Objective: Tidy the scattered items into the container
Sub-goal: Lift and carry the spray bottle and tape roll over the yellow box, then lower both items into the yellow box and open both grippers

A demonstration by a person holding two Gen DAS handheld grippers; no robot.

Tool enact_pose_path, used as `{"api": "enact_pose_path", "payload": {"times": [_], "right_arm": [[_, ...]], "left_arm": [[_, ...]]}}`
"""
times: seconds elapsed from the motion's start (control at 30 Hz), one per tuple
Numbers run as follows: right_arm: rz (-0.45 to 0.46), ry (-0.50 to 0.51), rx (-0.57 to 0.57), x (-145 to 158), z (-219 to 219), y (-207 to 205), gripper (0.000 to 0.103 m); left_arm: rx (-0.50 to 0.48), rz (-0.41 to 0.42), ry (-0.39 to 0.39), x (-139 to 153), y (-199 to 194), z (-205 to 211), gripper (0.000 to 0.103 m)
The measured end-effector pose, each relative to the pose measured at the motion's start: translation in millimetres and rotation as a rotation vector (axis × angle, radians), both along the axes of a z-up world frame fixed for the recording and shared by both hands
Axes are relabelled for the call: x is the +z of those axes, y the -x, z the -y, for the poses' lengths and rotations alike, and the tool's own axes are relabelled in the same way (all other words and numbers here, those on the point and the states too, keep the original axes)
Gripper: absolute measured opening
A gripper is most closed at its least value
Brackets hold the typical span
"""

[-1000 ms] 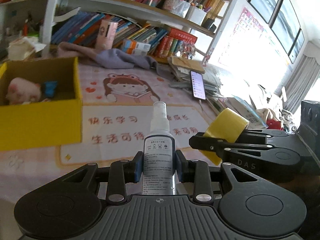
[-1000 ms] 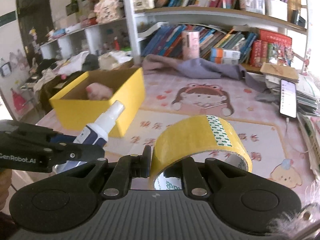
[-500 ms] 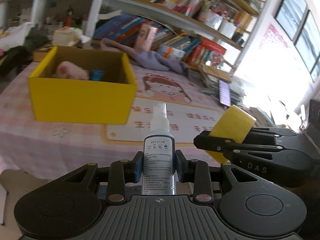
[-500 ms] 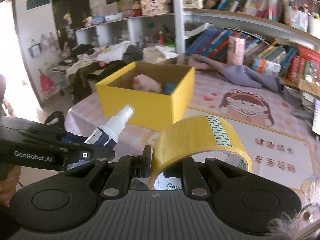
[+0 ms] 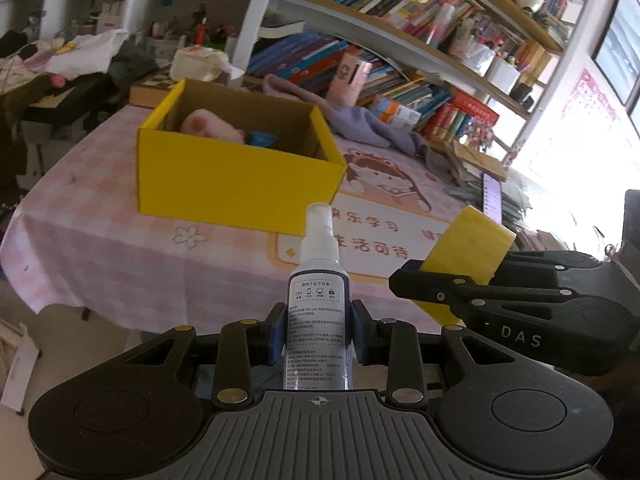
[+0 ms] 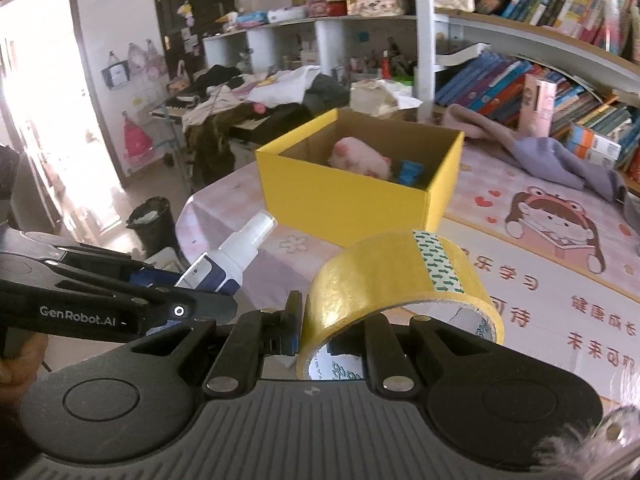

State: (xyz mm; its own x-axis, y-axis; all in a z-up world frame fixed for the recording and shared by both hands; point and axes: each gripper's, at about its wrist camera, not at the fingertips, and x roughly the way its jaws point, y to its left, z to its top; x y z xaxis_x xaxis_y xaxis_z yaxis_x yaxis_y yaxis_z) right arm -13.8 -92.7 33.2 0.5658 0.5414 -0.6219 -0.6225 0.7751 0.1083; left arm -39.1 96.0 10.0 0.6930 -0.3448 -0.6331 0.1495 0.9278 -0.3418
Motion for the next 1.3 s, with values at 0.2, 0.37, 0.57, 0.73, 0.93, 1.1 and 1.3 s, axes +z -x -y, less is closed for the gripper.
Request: {"api": "enact_pose_path", "payload": {"times": [0.2, 0.37, 0.57, 0.73, 0.93, 1.1, 1.3], "right_arm": [[0.003, 0.016, 0.055, 2, -12, -7, 0.011], [0.003, 0.014, 0.074, 1, -12, -18, 0.011], [0.008, 0.002, 0.094, -2, -13, -42, 0.011], [0.049, -0.016, 0.103, 4, -11, -68, 0.011], [0.061, -0.077, 0.101, 20, -8, -111, 0.011], [0.108, -0.097, 0.116, 35, -16, -151, 0.011], [0.159, -0.052, 0.161, 36, -42, -202, 0.011]], "left_arm": [[0.045, -0.005, -0.002, -1, -7, -10, 0.031], [0.058, -0.009, -0.008, -3, -17, -10, 0.031], [0.068, -0.011, -0.031, -2, -41, -8, 0.031], [0.069, 0.011, -0.033, 5, -70, -7, 0.031], [0.062, 0.071, -0.066, 23, -116, -7, 0.031], [0.074, 0.109, -0.089, 34, -156, -12, 0.031], [0.097, 0.110, -0.126, 29, -200, -22, 0.031]]}}
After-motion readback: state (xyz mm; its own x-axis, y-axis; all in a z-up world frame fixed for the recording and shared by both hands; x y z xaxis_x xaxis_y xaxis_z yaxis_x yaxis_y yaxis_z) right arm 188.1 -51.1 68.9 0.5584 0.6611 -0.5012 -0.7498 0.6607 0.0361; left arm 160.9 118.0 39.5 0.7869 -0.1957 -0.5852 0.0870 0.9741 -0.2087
